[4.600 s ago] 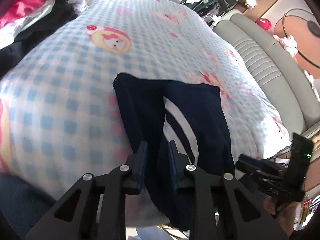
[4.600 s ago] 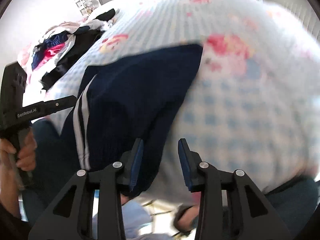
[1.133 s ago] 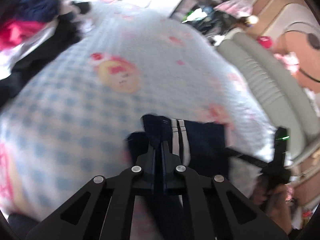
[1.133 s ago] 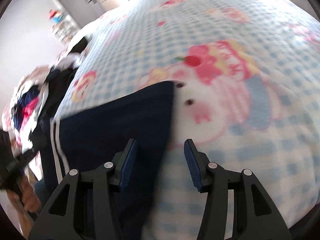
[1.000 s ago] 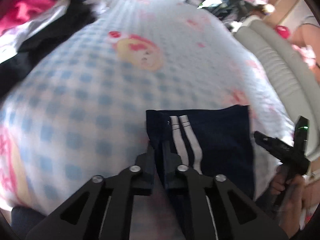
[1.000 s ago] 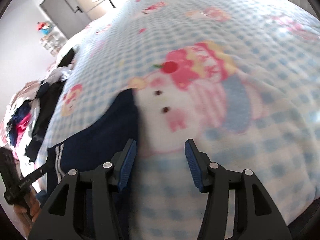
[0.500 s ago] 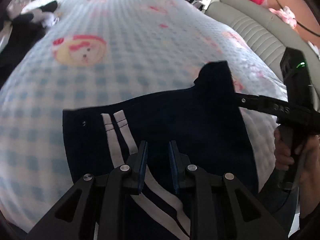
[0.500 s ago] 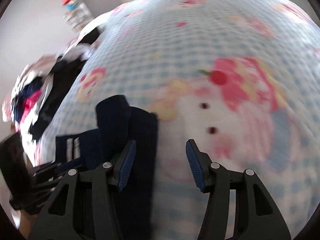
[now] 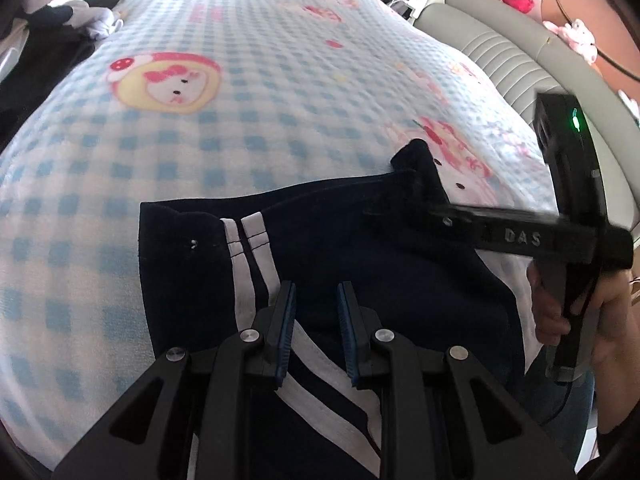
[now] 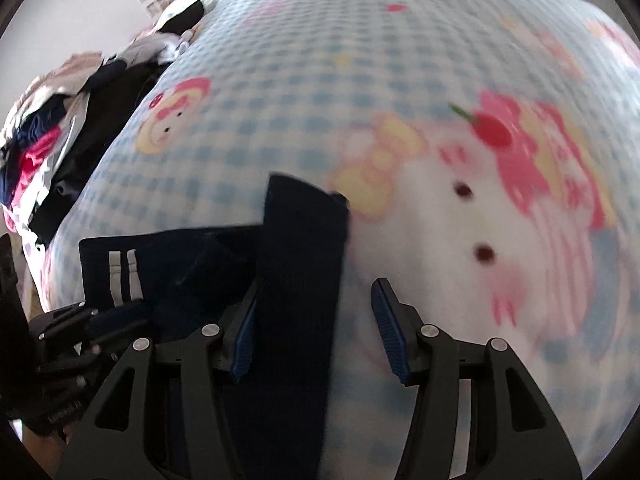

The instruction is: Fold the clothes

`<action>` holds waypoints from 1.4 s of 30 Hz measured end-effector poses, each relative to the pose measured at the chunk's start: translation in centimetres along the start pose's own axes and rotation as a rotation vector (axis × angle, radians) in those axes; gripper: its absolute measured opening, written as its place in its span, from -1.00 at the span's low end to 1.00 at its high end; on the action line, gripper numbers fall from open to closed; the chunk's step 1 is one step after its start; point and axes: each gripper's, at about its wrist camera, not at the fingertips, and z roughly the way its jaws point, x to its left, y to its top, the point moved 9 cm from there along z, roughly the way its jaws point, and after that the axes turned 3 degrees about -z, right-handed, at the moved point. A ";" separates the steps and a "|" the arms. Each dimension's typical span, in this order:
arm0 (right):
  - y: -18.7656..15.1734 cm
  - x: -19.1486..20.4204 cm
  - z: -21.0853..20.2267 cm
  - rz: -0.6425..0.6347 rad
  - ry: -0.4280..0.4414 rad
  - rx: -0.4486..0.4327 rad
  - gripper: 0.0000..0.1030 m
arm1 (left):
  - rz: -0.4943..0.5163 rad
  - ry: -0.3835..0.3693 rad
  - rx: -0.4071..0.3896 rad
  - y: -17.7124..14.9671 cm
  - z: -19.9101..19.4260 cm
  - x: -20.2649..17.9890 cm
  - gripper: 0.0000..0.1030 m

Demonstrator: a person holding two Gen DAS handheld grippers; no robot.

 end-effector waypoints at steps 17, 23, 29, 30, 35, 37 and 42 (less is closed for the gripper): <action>1.4 -3.7 -7.2 0.080 -0.054 -0.236 -0.50 | 0.050 0.010 -0.083 0.5 -1.9 -0.7 -0.47; 0.5 -0.5 -3.9 -0.058 -0.077 -0.134 -0.29 | -0.001 0.056 -0.154 1.8 -3.8 1.1 -0.45; -0.7 -6.3 -3.5 0.212 -0.041 -0.133 -0.24 | -0.235 0.079 -0.198 3.1 -6.6 7.6 -0.34; -0.7 -6.4 -3.8 0.216 -0.034 -0.148 -0.20 | -0.273 0.034 -0.198 3.0 -6.7 8.1 -0.20; -0.6 -3.9 -2.7 0.218 0.161 -0.125 -0.03 | -0.364 -0.134 -0.102 2.1 -4.6 7.9 -0.06; -0.7 -3.1 -1.9 0.175 0.126 -0.118 -0.26 | -0.357 -0.133 -0.062 1.7 -3.5 7.4 -0.12; 0.5 -2.8 -2.2 0.152 0.114 -0.169 -0.82 | -0.230 -0.121 -0.078 3.9 -3.3 4.7 -0.84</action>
